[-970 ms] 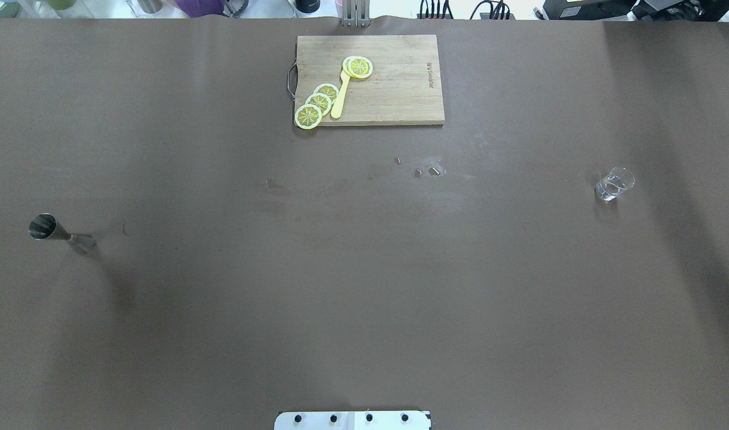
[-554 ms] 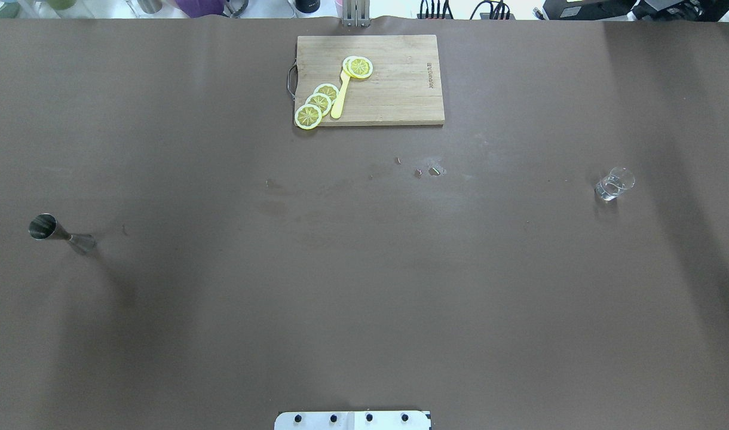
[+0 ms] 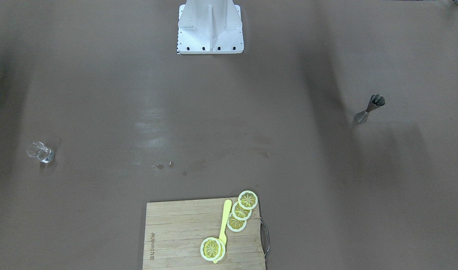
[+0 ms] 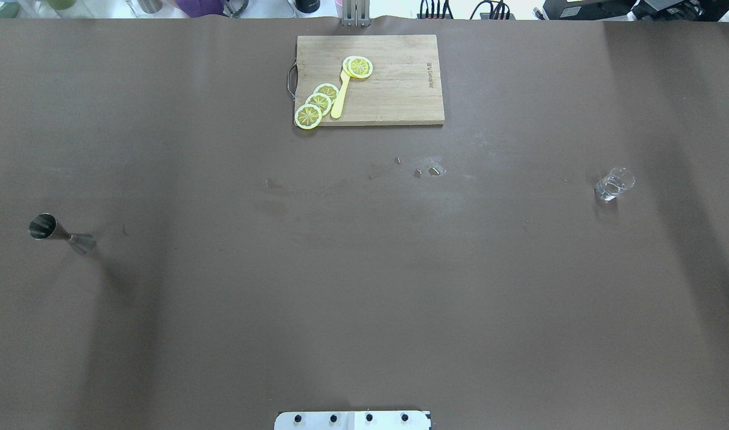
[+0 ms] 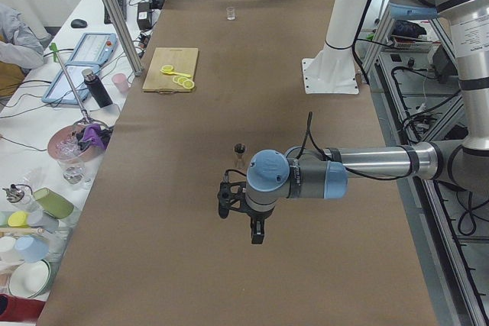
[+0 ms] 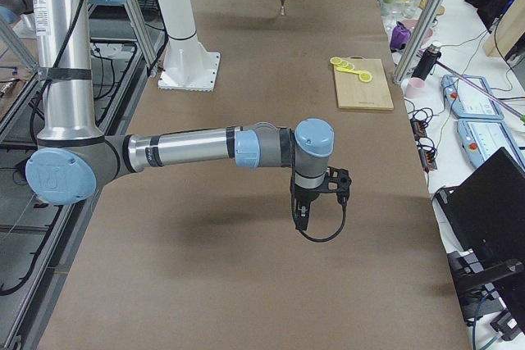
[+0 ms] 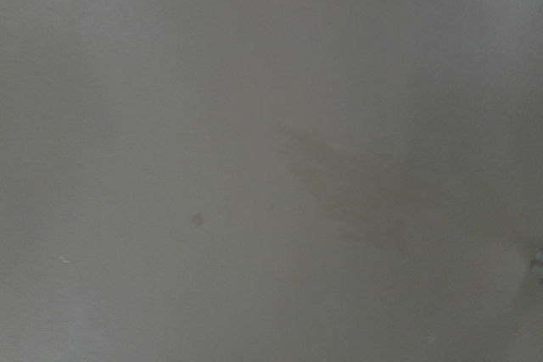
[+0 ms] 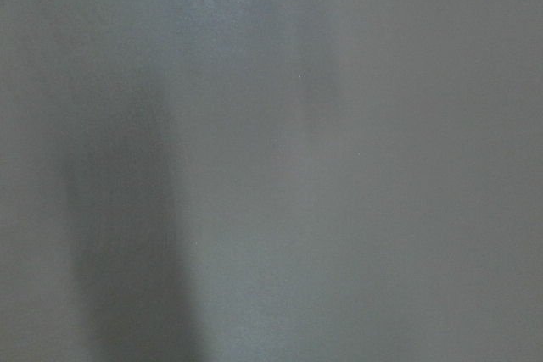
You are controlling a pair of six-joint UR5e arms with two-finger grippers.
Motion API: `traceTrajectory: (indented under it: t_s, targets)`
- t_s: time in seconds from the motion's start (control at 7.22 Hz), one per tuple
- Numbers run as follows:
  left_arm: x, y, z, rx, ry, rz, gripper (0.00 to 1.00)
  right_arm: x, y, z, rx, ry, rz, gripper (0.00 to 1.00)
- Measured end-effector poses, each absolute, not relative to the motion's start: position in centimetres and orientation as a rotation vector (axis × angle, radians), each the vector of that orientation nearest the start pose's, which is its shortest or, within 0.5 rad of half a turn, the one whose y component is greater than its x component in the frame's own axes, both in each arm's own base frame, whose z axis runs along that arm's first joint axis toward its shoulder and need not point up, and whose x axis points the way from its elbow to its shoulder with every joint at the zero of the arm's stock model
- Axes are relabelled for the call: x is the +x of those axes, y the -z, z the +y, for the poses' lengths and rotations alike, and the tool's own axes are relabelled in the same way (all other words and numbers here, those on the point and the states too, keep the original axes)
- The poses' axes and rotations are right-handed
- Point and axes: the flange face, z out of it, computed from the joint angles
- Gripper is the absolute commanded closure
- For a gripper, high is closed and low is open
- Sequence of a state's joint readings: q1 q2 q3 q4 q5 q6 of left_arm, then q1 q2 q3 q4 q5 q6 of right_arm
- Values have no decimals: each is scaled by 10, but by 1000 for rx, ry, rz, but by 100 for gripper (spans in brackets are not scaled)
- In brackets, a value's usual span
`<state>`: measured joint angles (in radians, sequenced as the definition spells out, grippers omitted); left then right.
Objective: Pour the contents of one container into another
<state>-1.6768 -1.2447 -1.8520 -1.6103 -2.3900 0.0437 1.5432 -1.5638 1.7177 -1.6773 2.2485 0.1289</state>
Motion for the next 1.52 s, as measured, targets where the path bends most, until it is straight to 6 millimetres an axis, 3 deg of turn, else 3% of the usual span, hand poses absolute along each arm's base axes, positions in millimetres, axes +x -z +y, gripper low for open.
traceTrajectory:
  t_s: [0.55,0.97,1.25,1.52]
  targets:
    - [-108,-655,-360,27,80,795,1,57,-604,-492,-17,-84,-682,0]
    - [-109,-629,-361,-30,99,802,1,57,-604,-491,-21,-86,-683,0]
    - [-108,-622,-360,-38,-46,814,1,57,-603,-493,-21,-86,-683,0]
    - [-112,-617,-386,-119,-139,843,1,57,-604,-493,-23,-87,-682,0]
